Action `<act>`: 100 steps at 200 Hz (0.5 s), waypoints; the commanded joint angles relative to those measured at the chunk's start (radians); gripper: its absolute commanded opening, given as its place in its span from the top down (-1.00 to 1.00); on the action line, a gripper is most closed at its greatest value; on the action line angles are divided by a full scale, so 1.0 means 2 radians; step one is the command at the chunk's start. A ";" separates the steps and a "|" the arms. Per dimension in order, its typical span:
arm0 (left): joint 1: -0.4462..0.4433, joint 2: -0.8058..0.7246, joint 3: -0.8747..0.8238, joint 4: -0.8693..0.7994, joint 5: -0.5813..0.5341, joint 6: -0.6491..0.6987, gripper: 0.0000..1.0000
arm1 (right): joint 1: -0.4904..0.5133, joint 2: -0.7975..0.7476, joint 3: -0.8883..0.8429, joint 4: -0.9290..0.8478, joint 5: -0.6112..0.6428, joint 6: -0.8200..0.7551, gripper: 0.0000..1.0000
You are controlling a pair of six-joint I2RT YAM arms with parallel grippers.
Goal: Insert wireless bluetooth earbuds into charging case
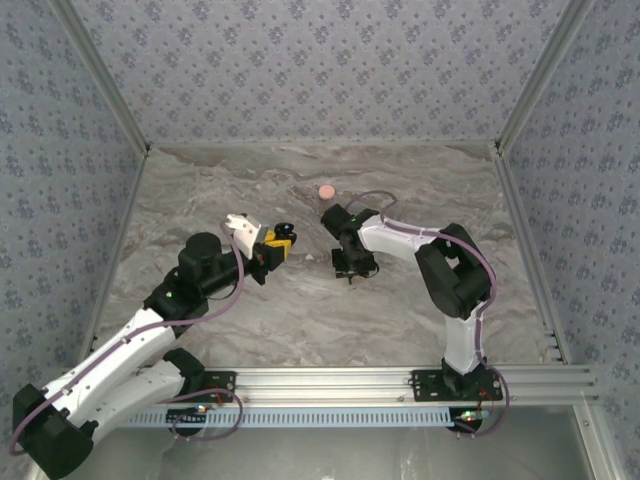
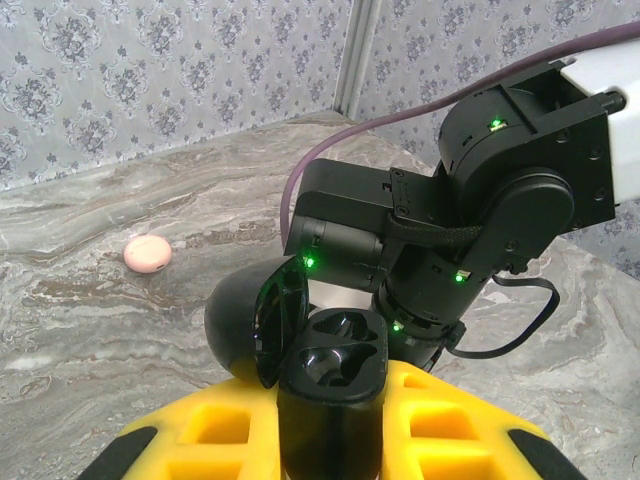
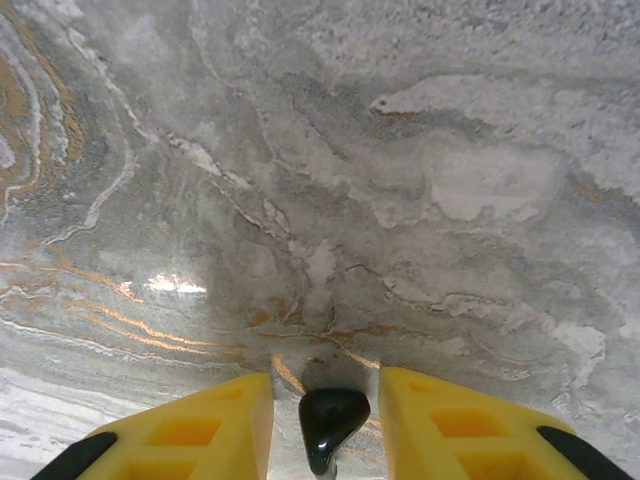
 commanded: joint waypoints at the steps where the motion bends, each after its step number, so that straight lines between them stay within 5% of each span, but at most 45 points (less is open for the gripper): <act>1: 0.002 -0.008 0.013 0.007 0.005 -0.004 0.69 | 0.004 0.011 0.013 -0.016 0.016 0.009 0.33; 100: 0.002 -0.008 0.010 0.010 0.005 -0.004 0.69 | 0.013 0.026 0.021 -0.035 0.022 -0.004 0.47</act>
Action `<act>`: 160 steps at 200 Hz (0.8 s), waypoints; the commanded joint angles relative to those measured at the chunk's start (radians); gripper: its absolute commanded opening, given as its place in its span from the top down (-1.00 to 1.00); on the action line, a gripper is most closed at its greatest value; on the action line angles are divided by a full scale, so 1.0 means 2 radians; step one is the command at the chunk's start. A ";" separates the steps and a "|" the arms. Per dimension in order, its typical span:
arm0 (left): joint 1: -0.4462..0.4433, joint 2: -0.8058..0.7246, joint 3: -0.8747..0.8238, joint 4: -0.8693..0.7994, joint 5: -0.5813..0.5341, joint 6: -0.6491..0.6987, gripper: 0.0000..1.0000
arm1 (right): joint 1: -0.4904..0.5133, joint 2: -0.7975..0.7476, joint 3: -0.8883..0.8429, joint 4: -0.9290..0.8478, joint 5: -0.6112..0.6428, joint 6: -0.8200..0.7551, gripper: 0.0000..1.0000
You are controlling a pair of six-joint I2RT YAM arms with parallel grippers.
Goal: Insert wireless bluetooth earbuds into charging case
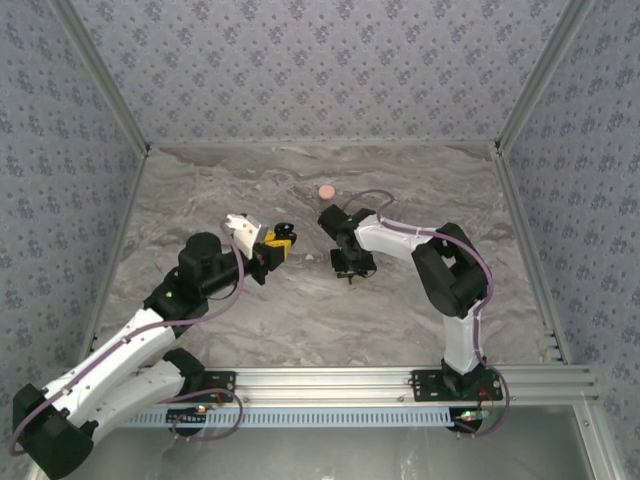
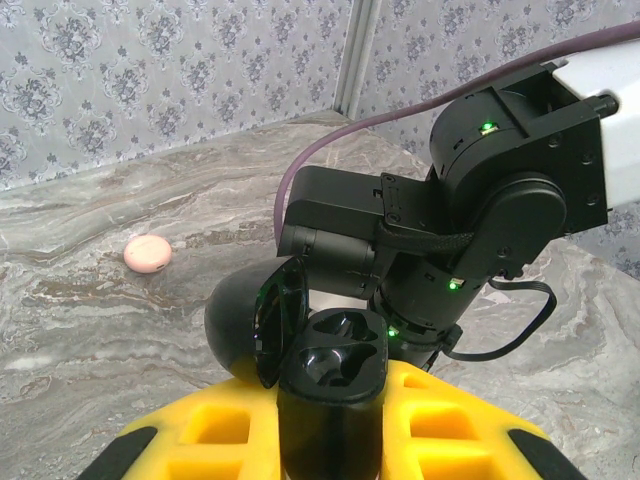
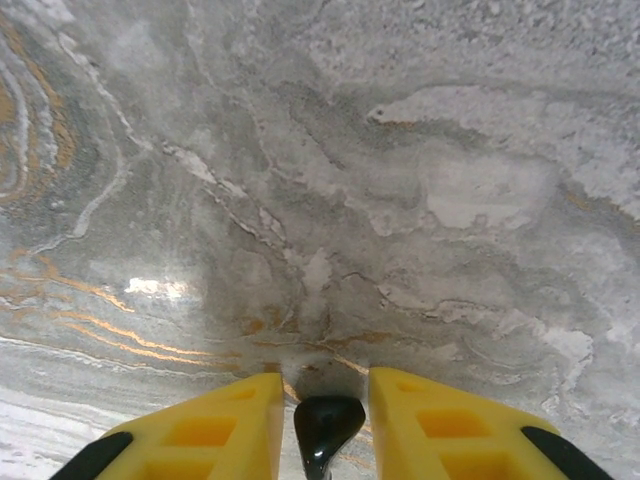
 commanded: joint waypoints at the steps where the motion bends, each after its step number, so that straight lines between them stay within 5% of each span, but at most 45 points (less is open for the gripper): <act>1: 0.002 -0.008 0.010 0.010 0.005 -0.004 0.69 | 0.006 0.016 0.009 -0.021 0.005 -0.003 0.47; 160: 0.001 0.042 -0.020 0.074 0.020 -0.041 0.70 | -0.032 -0.081 -0.053 0.081 -0.073 -0.076 0.58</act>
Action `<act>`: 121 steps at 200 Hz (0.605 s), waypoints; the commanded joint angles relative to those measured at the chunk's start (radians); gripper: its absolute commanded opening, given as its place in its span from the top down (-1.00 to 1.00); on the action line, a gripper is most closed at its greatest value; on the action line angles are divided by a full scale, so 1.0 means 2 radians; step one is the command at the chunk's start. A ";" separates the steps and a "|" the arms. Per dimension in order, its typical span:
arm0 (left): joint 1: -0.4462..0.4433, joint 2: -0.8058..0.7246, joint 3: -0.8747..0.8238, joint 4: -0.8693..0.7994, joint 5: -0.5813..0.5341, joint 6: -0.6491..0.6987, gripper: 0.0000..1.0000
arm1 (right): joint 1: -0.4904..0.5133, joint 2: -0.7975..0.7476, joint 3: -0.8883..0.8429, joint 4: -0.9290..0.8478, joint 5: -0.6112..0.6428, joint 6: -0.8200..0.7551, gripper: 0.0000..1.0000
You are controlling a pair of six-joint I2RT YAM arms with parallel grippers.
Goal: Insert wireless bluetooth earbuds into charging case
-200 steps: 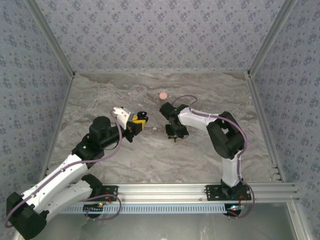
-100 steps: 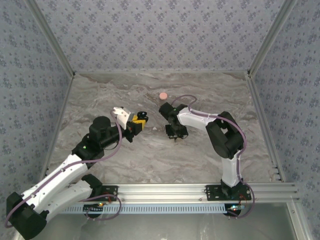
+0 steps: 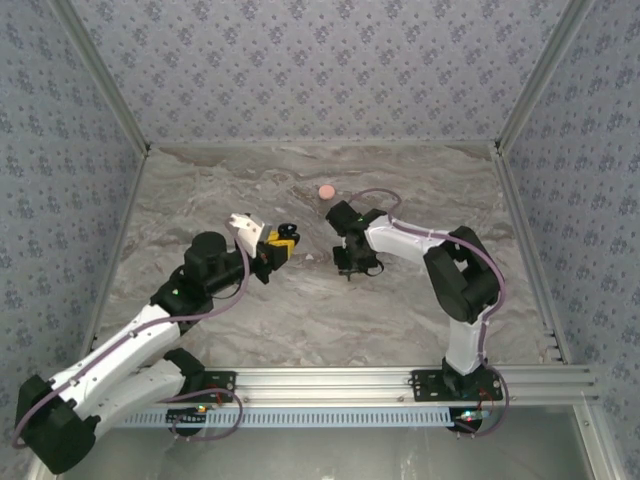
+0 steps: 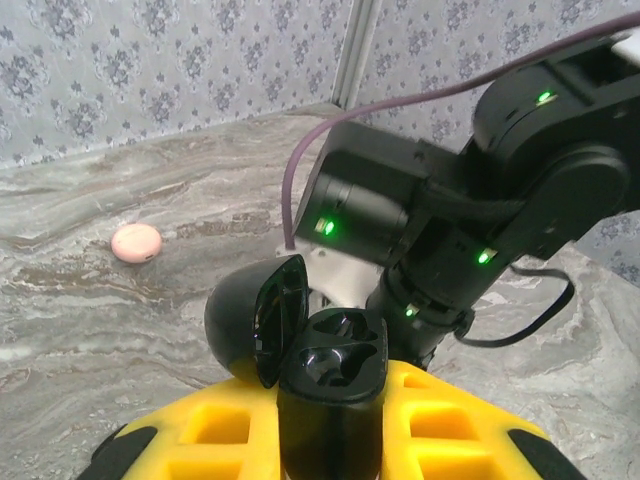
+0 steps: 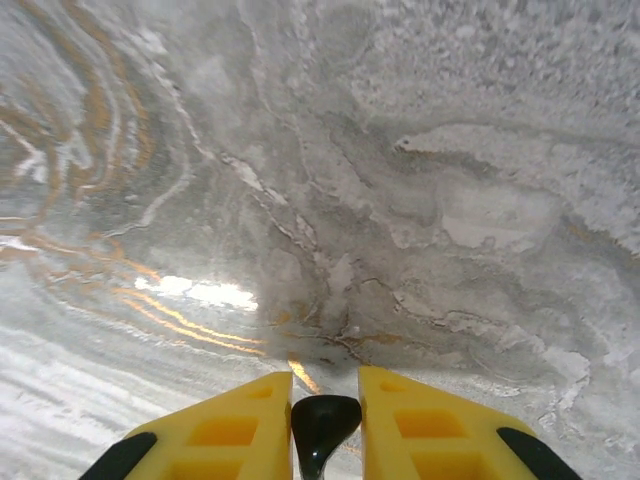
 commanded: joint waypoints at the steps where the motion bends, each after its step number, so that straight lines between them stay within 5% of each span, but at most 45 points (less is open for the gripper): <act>1: 0.001 0.015 -0.008 0.042 0.016 -0.020 0.70 | -0.011 -0.038 -0.015 0.029 -0.033 -0.028 0.58; 121: -0.001 0.082 -0.066 0.180 0.042 -0.056 0.68 | -0.079 -0.175 -0.045 0.091 -0.170 -0.074 0.58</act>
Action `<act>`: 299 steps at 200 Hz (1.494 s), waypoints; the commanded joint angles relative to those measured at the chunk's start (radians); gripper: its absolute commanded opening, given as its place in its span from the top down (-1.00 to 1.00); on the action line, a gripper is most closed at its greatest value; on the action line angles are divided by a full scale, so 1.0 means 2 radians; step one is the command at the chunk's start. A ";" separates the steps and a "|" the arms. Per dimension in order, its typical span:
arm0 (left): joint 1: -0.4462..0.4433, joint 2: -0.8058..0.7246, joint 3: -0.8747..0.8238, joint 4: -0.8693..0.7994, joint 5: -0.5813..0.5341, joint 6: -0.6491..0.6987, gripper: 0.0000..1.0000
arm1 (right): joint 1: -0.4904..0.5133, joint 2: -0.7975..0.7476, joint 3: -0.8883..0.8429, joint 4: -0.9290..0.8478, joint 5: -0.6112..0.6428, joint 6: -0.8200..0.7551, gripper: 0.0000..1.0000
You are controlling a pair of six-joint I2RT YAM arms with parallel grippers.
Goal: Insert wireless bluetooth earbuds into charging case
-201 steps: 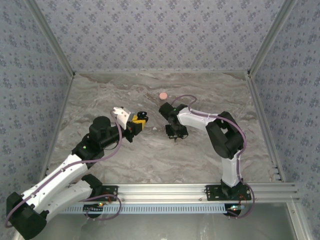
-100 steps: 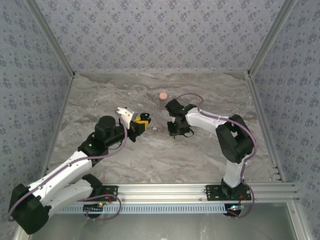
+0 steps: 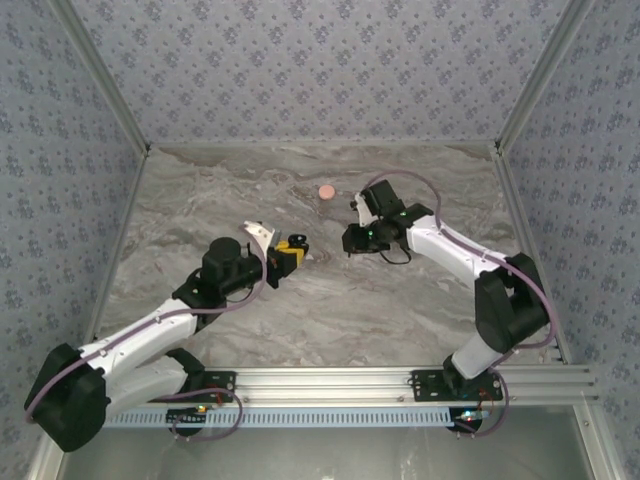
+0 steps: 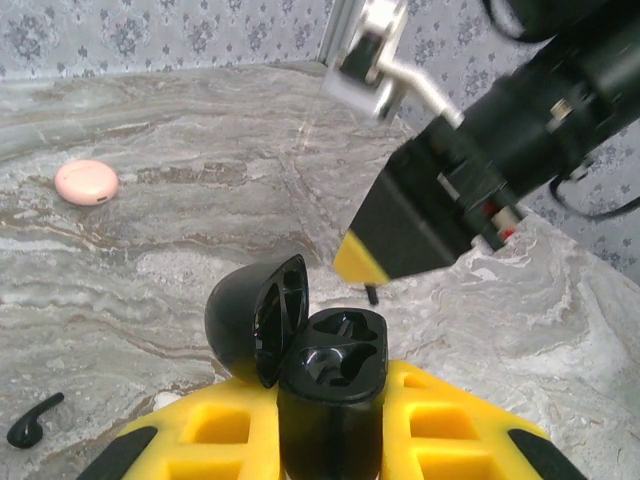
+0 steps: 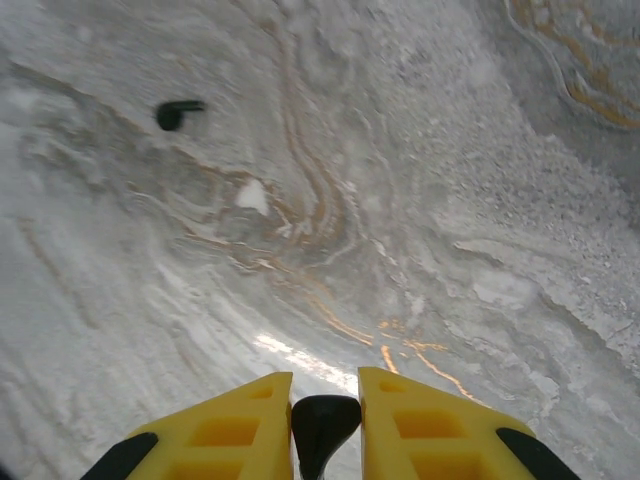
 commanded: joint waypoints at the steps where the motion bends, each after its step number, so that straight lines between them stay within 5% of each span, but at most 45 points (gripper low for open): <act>1: -0.001 0.008 -0.001 0.058 0.015 -0.015 0.68 | -0.009 -0.032 0.008 0.006 -0.042 -0.017 0.58; 149: -0.008 0.053 -0.014 0.159 0.049 -0.036 0.69 | 0.007 -0.083 0.072 0.059 -0.120 -0.015 0.57; 299: -0.011 0.045 -0.012 0.189 0.033 -0.049 0.69 | 0.084 -0.083 0.092 0.065 -0.032 -0.020 0.58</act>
